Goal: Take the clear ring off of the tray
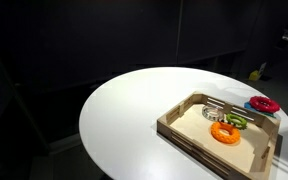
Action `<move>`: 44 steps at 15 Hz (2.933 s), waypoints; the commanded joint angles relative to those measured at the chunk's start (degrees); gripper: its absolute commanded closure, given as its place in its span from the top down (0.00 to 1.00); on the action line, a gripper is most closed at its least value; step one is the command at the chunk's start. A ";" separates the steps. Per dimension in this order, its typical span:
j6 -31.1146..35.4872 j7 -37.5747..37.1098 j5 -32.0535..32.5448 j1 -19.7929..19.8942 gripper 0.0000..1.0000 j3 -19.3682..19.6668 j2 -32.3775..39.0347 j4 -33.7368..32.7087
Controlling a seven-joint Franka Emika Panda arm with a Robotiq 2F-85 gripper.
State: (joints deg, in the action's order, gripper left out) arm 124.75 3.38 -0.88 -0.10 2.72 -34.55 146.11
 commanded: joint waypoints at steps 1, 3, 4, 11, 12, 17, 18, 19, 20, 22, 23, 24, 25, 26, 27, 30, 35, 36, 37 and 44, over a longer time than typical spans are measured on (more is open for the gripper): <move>-1.80 -1.36 -0.52 -1.53 1.00 -2.48 5.63 -5.13; -2.37 -1.94 -0.20 -2.22 1.00 -3.84 8.32 -6.83; -2.59 -2.16 -0.30 -2.61 1.00 -4.37 9.68 -7.57; -2.20 -4.54 0.17 -4.37 1.00 -7.92 18.98 -9.66; -1.96 -5.09 0.35 -4.52 1.00 -8.36 20.08 -9.61; 2.81 -9.33 1.86 -4.71 1.00 -9.87 23.96 -8.27; 3.26 -9.74 1.76 -4.75 1.00 -9.93 24.56 -8.27; 3.10 -9.92 1.52 -4.78 1.00 -9.87 24.94 -8.45; 2.28 -8.91 0.25 -4.83 1.00 -9.36 24.64 -8.85; 2.78 -8.02 0.55 -5.00 1.00 -9.42 24.58 -7.69; 2.77 -8.03 0.55 -5.00 1.00 -9.40 24.58 -7.79; 2.77 -8.03 0.54 -4.99 1.00 -9.39 24.57 -7.89; 2.77 -8.03 0.54 -4.98 1.00 -9.37 24.57 -7.95; 3.02 -8.28 0.67 -5.01 1.00 -9.48 25.22 -8.32; 3.42 -8.42 0.89 -5.10 1.00 -9.65 25.82 -8.53; 5.84 -8.78 1.11 -5.49 1.00 -10.07 28.62 -9.37; 11.73 -9.27 1.64 -6.26 1.00 -10.38 33.07 -9.80; 13.01 -9.18 1.49 -6.47 1.00 -10.40 34.14 -9.85; 14.17 -9.27 1.54 -6.66 1.00 -10.44 35.16 -9.88; 20.01 -9.23 2.87 -7.83 1.00 -10.12 41.98 -11.20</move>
State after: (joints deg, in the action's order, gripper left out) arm 143.78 -4.60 0.31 -7.59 -7.58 4.45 137.18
